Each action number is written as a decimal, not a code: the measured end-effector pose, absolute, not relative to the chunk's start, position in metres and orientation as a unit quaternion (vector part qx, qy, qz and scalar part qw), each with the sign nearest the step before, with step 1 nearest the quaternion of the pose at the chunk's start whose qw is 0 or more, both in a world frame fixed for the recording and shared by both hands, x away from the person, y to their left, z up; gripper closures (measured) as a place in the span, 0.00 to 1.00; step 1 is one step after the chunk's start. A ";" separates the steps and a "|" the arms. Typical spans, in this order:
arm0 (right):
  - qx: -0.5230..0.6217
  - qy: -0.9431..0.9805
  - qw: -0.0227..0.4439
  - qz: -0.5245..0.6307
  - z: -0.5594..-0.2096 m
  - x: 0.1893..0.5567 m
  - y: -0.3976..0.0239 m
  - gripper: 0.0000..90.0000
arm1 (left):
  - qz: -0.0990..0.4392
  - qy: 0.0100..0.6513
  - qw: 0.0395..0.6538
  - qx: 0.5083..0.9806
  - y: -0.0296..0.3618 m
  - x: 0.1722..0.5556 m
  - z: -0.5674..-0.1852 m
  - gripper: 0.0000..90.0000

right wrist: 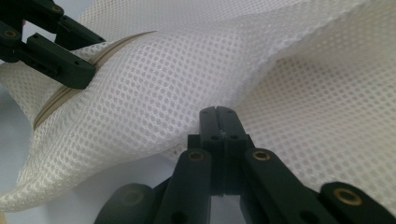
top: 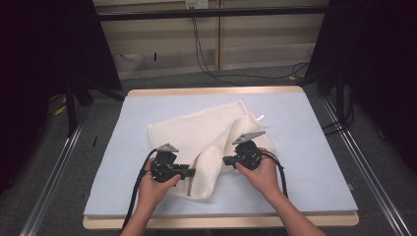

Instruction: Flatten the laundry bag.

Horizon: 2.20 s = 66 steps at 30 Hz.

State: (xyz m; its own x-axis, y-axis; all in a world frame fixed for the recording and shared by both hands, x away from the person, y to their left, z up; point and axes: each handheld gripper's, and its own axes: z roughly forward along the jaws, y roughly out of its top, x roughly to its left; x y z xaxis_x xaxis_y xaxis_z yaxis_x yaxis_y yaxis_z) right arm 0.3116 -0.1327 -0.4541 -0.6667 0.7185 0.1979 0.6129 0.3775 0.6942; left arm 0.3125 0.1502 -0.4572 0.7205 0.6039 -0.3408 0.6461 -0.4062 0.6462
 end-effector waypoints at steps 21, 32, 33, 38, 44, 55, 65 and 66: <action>0.510 0.749 0.165 0.389 -0.456 0.323 -0.252 0.48 | -0.046 0.331 0.416 0.846 0.153 0.297 -0.448 0.90; 0.508 0.752 0.121 0.402 -0.469 0.345 -0.257 0.80 | -0.044 0.320 0.412 0.852 0.150 0.294 -0.449 0.91; 0.507 0.752 0.122 0.403 -0.468 0.344 -0.257 0.88 | -0.043 0.319 0.410 0.854 0.150 0.293 -0.448 0.91; 0.487 0.759 0.131 0.413 -0.466 0.333 -0.261 0.93 | -0.047 0.320 0.401 0.857 0.148 0.291 -0.450 0.91; 0.476 0.762 0.135 0.417 -0.467 0.308 -0.272 0.93 | -0.044 0.324 0.397 0.858 0.145 0.289 -0.453 0.91; 0.471 0.778 0.133 0.395 -0.479 0.302 -0.271 0.94 | -0.022 0.394 0.429 0.812 0.177 0.302 -0.445 0.65; 0.476 0.776 0.137 0.390 -0.479 0.301 -0.269 0.92 | 0.064 0.473 0.331 0.814 0.209 0.303 -0.454 0.48; 0.478 0.775 0.136 0.390 -0.479 0.301 -0.269 0.91 | 0.063 0.478 0.327 0.813 0.213 0.303 -0.458 0.48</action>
